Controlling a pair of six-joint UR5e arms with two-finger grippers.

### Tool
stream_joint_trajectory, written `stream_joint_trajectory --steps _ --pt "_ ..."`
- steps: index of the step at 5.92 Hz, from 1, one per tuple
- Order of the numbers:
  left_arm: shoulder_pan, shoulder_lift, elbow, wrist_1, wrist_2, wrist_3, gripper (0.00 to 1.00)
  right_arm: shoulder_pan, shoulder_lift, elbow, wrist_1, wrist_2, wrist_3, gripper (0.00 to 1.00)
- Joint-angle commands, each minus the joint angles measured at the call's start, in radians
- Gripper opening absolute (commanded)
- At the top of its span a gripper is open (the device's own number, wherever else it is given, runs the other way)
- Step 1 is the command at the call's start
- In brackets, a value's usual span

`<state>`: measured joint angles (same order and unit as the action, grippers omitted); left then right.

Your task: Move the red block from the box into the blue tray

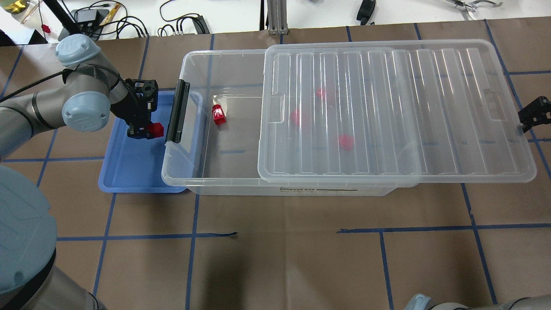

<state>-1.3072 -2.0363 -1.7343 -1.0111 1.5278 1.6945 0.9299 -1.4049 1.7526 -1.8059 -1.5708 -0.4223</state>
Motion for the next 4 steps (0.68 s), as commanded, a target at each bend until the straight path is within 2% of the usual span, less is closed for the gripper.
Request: stream_joint_trajectory --steps 1,2,3,4 --pt "0.014 -0.027 0.011 -0.006 -0.009 -0.015 0.87 0.064 -0.009 0.002 0.008 0.008 0.04 1.0" --pt "0.013 -0.021 0.021 -0.012 -0.005 -0.022 0.98 0.11 -0.009 0.002 0.016 0.008 0.057 1.0" --pt "-0.003 0.017 0.041 -0.093 -0.003 -0.053 0.99 0.139 -0.015 0.004 0.019 0.046 0.075 1.0" --pt "-0.016 0.1 0.094 -0.25 -0.003 -0.161 0.99 0.148 -0.019 0.033 0.019 0.06 0.092 1.0"
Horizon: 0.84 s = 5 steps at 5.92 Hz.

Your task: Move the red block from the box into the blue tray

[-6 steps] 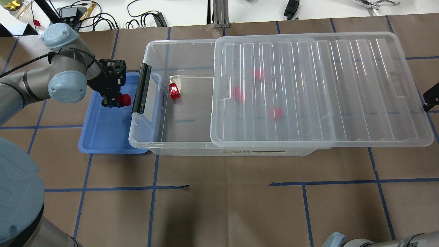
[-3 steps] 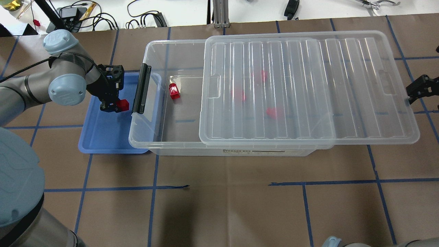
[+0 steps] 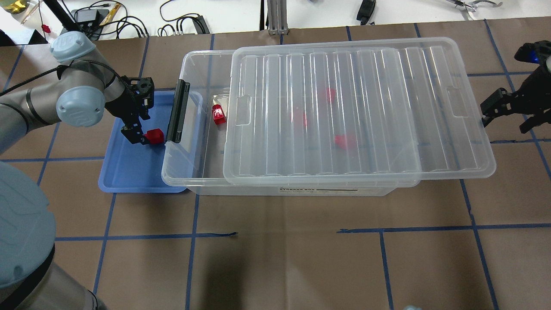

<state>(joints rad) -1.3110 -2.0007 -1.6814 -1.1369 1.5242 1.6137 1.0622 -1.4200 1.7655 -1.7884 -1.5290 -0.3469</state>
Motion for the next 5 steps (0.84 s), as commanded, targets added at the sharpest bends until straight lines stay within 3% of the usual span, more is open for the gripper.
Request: stream_joint_trajectory --steps 1,3,5 --pt "-0.054 0.156 0.073 -0.264 0.008 -0.184 0.99 0.051 -0.043 0.06 0.0 0.05 0.079 1.0" --pt "-0.179 0.273 0.1 -0.351 0.025 -0.513 0.99 0.142 -0.065 0.072 -0.005 0.052 0.156 1.0" --pt "-0.266 0.313 0.164 -0.443 0.068 -0.881 0.99 0.168 -0.065 0.062 -0.002 0.044 0.164 1.0"
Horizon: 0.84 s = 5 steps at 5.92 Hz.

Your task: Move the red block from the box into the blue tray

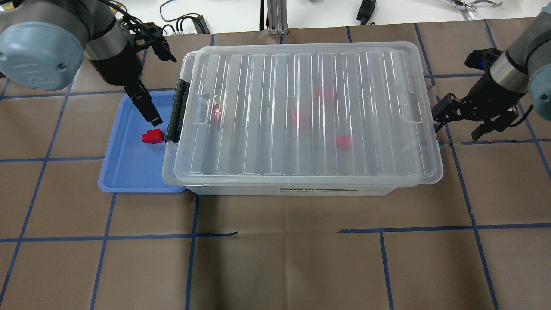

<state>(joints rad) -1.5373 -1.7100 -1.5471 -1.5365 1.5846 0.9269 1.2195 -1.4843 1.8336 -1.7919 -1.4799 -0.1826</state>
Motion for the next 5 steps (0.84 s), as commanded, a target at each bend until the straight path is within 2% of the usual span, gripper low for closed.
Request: stream_joint_trajectory --steps 1,2,3,4,5 --pt "-0.078 0.051 0.039 -0.024 -0.001 -0.292 0.99 0.011 -0.016 -0.042 0.003 -0.026 -0.005 1.0" --pt "-0.087 0.046 0.041 0.048 0.006 -0.407 0.99 0.035 -0.048 -0.124 0.006 -0.04 -0.005 1.0" --pt "-0.075 0.068 0.044 0.05 0.009 -0.613 0.99 0.095 -0.054 -0.196 0.084 -0.04 0.049 1.0" --pt "-0.078 0.082 0.042 0.026 0.015 -0.81 0.99 0.194 -0.051 -0.271 0.165 -0.039 0.225 1.0" --pt "-0.078 0.101 0.045 -0.005 0.014 -0.927 0.99 0.291 -0.042 -0.328 0.199 -0.04 0.323 1.0"
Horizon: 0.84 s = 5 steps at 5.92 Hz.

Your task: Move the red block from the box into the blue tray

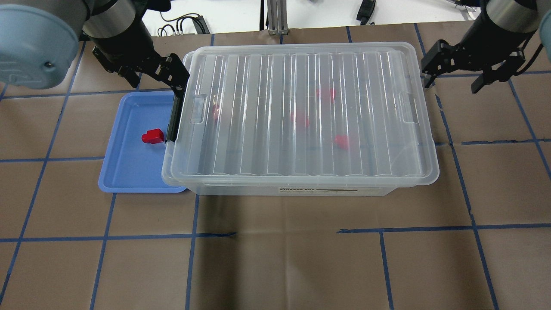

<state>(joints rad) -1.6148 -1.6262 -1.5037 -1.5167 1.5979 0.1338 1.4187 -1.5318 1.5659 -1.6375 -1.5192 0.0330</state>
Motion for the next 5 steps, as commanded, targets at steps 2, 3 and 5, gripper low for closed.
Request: stream_joint_trajectory --steps 2,3,5 --pt "0.001 0.026 0.007 -0.088 -0.012 -0.18 0.99 0.143 0.016 -0.069 0.048 -0.027 0.168 1.0" --pt "0.0 0.029 0.007 -0.086 -0.009 -0.184 0.99 0.143 0.015 -0.07 0.047 -0.042 0.168 1.0" --pt "0.0 0.029 0.005 -0.083 -0.007 -0.183 0.99 0.143 0.015 -0.069 0.047 -0.042 0.168 1.0"
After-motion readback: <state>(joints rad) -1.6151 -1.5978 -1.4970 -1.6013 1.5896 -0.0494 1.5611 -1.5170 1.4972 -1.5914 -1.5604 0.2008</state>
